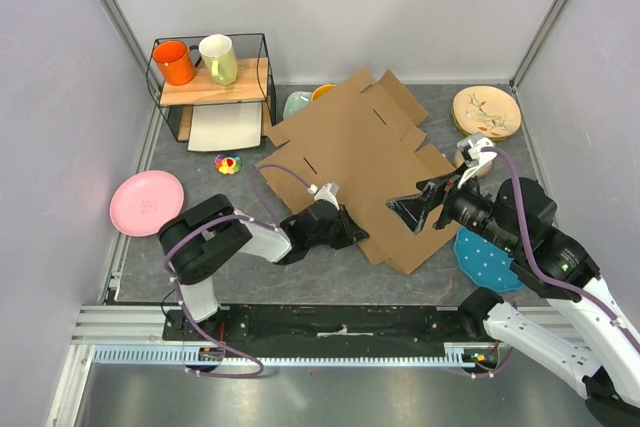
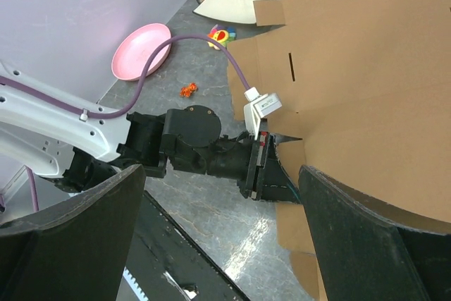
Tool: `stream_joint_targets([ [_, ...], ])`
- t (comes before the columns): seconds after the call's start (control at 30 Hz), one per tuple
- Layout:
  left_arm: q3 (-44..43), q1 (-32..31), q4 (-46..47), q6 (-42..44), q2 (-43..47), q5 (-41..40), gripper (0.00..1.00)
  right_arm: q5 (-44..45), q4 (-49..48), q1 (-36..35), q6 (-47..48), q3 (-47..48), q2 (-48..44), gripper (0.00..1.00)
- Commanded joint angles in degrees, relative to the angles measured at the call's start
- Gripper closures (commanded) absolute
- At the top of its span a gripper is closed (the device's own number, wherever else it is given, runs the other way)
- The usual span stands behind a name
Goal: Fold the paper box
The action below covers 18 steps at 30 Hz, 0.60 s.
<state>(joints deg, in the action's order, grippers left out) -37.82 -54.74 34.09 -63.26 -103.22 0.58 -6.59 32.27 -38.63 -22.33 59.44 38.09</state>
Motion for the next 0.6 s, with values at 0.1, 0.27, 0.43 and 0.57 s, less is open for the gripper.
stream_joint_targets([
  [0.1,4.24,-0.19,-5.85,5.15,14.31,4.50,0.98,1.14,1.04,-0.04,-0.70,2.25,-1.52,0.02],
  [0.27,5.39,-0.19,-25.95,11.49,33.76,12.51,0.98,-1.14,2.36,-0.04,0.35,4.54,-1.52,0.02],
  [0.43,6.80,-0.10,-38.64,12.99,50.38,17.87,0.98,-1.50,3.24,-0.04,0.97,4.81,-3.01,0.02],
  [0.57,8.55,-0.19,-46.55,13.26,58.38,21.21,0.98,-2.55,3.32,-0.04,-0.08,2.53,-4.33,0.02],
])
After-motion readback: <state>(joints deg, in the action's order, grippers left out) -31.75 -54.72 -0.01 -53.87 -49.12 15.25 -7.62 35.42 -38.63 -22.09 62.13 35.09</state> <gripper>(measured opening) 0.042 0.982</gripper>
